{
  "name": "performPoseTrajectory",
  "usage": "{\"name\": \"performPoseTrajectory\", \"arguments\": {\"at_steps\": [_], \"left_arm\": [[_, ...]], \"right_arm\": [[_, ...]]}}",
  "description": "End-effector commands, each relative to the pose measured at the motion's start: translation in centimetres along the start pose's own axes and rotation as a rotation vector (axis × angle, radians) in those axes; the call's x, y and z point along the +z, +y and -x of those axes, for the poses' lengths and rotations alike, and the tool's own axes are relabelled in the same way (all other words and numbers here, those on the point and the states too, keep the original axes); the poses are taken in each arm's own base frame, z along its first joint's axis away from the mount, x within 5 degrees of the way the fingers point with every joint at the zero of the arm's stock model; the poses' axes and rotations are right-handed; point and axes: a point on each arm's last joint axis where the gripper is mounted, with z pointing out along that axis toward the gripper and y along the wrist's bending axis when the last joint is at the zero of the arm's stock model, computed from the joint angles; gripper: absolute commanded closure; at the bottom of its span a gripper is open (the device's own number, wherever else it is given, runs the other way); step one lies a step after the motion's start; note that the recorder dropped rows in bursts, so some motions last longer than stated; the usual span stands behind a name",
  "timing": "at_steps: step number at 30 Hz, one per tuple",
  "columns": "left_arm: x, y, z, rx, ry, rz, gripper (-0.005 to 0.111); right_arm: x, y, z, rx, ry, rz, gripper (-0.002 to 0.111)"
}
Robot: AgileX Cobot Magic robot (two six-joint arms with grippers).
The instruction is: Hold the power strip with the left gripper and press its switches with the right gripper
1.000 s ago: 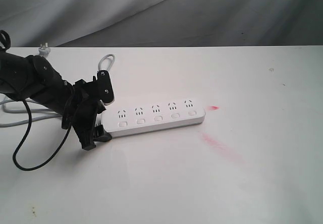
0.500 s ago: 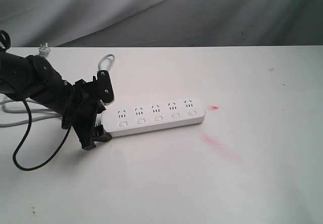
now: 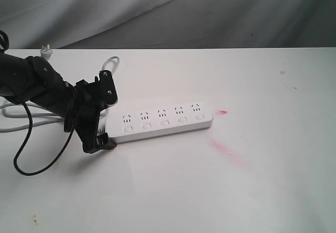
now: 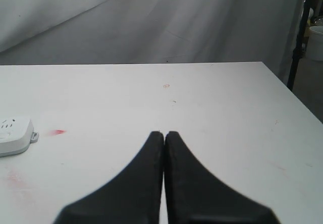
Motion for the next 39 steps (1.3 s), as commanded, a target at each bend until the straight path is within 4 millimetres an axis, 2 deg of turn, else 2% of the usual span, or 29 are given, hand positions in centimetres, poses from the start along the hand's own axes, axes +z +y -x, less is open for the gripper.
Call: {"name": "performPoseTrajectory", "arguments": {"at_steps": [1, 4, 8, 11, 14, 17, 21, 24, 28, 32, 36, 39], "left_arm": [[-0.4, -0.4, 0.2, 0.009, -0.005, -0.045, 0.002], [-1.8, -0.1, 0.8, 0.020, -0.027, -0.011, 0.002], [-5.2, 0.4, 2.2, 0.053, -0.077, 0.075, 0.002], [-9.1, 0.6, 3.5, 0.082, -0.134, 0.163, 0.002], [-13.9, 0.3, 4.8, 0.090, -0.209, 0.273, 0.002], [-18.6, -0.2, 5.7, -0.026, -0.308, 0.382, 0.002], [-24.5, -2.0, 6.3, -0.163, -0.453, 0.467, 0.007], [-28.2, -4.0, 6.4, -0.177, -0.534, 0.500, 0.021], [-31.4, -6.7, 6.1, -0.124, -0.581, 0.497, 0.065], [-33.4, -9.0, 5.8, -0.086, -0.611, 0.459, 0.106], [-34.6, -11.2, 5.3, -0.039, -0.607, 0.393, 0.106], [-35.2, -12.0, 4.9, -0.007, -0.594, 0.407, 0.106]], "right_arm": [[0.0, -0.1, -0.1, -0.007, -0.001, -0.008, 0.108], [0.0, -0.1, -0.1, -0.007, -0.001, -0.008, 0.108], [0.0, -0.1, -0.1, -0.007, -0.001, -0.008, 0.108], [0.0, -0.1, -0.1, -0.007, -0.001, -0.008, 0.108], [0.0, -0.1, -0.1, -0.007, -0.001, -0.008, 0.108], [0.0, -0.1, -0.1, -0.007, -0.001, -0.008, 0.108], [0.0, -0.1, -0.1, -0.007, -0.001, -0.008, 0.108], [0.0, -0.1, -0.1, -0.007, -0.001, -0.008, 0.108], [0.0, -0.1, -0.1, -0.007, -0.001, -0.008, 0.108], [0.0, -0.1, -0.1, -0.007, -0.001, -0.008, 0.108], [0.0, -0.1, -0.1, -0.007, -0.001, -0.008, 0.108], [0.0, -0.1, -0.1, -0.007, -0.001, -0.008, 0.108]]}}
